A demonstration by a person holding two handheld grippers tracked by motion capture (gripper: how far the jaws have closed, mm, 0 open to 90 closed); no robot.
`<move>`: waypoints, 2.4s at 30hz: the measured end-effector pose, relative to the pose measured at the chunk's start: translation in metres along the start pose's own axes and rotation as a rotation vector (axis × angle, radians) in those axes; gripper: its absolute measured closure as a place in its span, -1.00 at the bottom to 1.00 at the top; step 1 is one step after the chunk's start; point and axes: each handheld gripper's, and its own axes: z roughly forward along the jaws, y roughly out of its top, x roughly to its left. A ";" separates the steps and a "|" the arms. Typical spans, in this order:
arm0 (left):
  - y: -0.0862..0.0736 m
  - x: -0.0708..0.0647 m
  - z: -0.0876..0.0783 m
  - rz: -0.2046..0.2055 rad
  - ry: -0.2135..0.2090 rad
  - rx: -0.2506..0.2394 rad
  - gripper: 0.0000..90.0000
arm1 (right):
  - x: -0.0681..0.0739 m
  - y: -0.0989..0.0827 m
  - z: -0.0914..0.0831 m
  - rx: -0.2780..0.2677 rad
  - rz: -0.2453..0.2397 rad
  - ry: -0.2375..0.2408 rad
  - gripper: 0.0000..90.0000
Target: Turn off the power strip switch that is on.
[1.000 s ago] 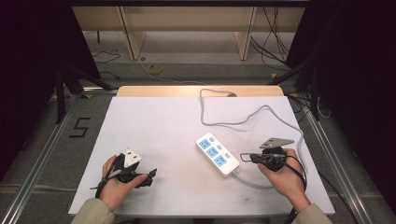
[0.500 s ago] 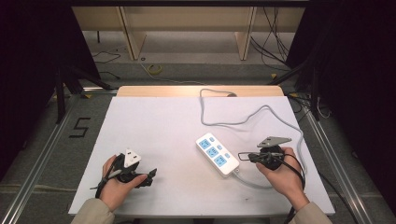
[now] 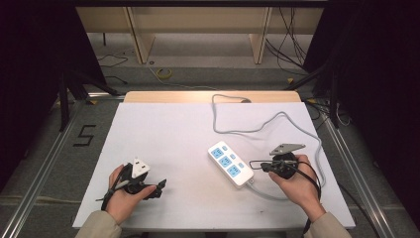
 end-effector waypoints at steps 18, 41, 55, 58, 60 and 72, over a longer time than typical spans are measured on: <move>0.000 0.000 -0.001 0.002 0.001 -0.001 -0.86 | 0.004 0.008 0.003 0.019 -0.016 0.014 1.00; 0.000 0.000 -0.001 0.005 0.002 0.000 -0.86 | 0.008 0.017 0.006 0.042 -0.032 0.028 1.00; 0.000 0.000 -0.001 0.006 0.003 0.000 -0.86 | 0.010 0.023 0.010 0.058 -0.047 0.041 1.00; 0.000 0.000 -0.001 0.007 0.003 0.000 -0.86 | 0.011 0.024 0.010 0.059 -0.042 0.041 1.00; 0.000 0.000 -0.001 0.007 0.004 0.000 -0.86 | 0.011 0.025 0.010 0.059 -0.046 0.041 1.00; 0.001 0.000 -0.001 0.004 0.004 -0.004 -0.86 | 0.012 0.030 0.012 0.073 -0.054 0.049 1.00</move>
